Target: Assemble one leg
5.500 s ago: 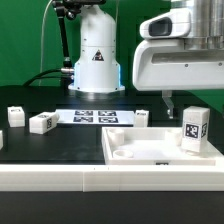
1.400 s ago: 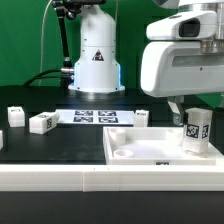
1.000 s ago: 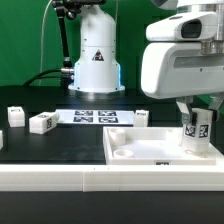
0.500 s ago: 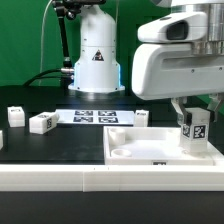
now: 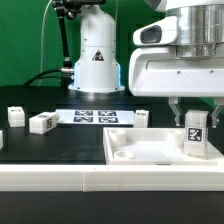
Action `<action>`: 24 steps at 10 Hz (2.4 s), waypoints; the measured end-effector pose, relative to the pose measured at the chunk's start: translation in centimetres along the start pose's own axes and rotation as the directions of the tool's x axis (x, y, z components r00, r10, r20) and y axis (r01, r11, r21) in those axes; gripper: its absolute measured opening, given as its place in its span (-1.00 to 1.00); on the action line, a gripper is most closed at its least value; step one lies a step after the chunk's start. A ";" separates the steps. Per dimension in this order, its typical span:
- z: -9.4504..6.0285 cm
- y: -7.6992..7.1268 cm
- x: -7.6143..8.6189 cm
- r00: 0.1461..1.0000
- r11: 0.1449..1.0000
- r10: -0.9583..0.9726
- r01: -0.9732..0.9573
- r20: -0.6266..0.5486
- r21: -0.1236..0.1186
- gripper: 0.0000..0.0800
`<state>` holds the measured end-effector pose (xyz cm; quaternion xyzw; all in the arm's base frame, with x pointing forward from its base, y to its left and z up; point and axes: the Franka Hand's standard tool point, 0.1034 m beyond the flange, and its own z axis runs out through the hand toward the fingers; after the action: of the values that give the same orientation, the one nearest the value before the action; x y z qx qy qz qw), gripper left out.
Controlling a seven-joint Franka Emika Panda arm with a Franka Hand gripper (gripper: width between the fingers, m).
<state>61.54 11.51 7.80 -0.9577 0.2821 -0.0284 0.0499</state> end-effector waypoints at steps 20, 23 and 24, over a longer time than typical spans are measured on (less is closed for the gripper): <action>-0.7 -0.4 -0.6 0.654 0.656 -0.749 0.754 0.101 -0.021 0.31; -0.7 -0.4 -0.6 0.665 0.667 -0.740 0.745 0.100 -0.022 -0.28; -0.7 -0.4 -0.6 0.677 0.679 -0.729 0.734 0.100 -0.024 -0.28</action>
Offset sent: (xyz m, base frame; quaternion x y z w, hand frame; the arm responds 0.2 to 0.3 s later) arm -0.0011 -0.0033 0.0067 -0.0057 -0.0330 0.1422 0.9893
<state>61.22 12.12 8.54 -0.9919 -0.1257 0.0021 0.0163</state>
